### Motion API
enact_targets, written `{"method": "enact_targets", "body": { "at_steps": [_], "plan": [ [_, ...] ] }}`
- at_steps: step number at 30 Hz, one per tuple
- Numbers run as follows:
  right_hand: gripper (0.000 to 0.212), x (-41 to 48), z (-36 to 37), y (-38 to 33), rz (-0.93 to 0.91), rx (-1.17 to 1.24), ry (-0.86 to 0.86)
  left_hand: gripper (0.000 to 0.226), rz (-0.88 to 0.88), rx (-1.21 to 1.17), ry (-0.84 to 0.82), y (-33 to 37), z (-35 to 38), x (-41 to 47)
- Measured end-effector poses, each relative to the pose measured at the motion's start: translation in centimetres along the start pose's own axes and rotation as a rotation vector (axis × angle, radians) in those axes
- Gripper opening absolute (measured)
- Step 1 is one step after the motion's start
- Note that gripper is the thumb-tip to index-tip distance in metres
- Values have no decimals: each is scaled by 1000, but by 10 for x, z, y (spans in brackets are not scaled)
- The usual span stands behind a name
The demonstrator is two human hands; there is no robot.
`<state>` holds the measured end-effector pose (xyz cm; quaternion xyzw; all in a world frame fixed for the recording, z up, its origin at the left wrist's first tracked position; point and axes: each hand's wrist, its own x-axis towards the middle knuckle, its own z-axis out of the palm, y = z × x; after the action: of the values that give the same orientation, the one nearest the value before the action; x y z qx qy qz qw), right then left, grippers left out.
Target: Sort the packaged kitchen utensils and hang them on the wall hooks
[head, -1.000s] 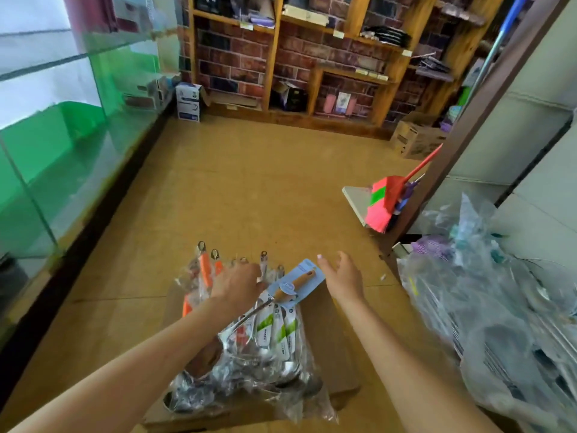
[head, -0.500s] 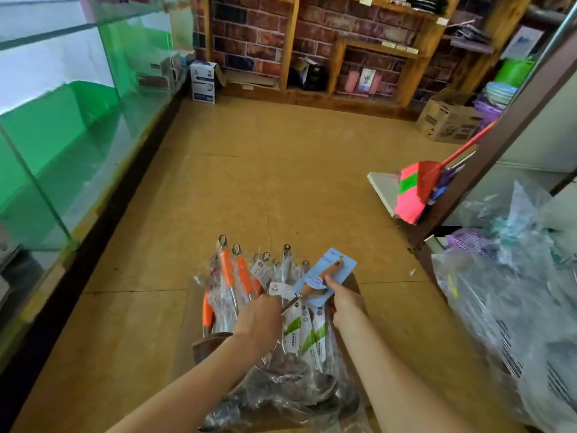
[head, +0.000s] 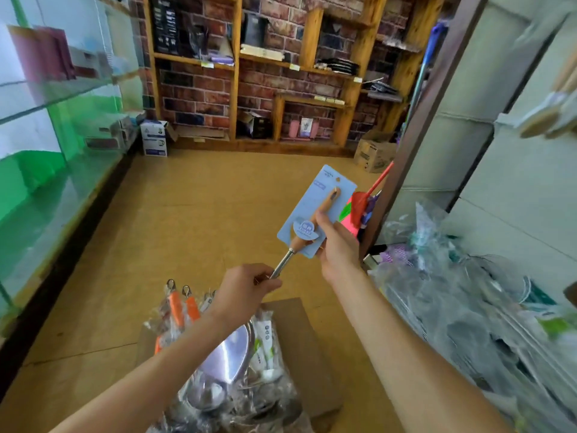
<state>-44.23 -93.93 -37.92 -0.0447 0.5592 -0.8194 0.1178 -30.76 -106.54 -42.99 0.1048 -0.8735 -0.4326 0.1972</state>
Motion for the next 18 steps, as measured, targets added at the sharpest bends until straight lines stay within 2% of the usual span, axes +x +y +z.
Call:
{"method": "enact_targets", "body": {
  "at_steps": [3, 7, 12, 16, 18],
  "plan": [
    [11, -20, -10, -56, -144, -21, 1, 17, 85, -49, 1, 49, 0, 4],
    [19, -50, -46, -131, -307, -92, 31, 27, 147, -147, -91, 119, 27, 5],
    [12, -104, -122, -224, -527, -225, 154, 23, 197, -359, -259, 226, 89, -8],
    [32, -158, -201, -288, -669, -362, 282, 15, 234, -536, -427, 314, 152, -32],
    [25, -188, -242, -315, -714, -378, 343, 16, 265, -589, -514, 356, 185, -49]
  ]
}}
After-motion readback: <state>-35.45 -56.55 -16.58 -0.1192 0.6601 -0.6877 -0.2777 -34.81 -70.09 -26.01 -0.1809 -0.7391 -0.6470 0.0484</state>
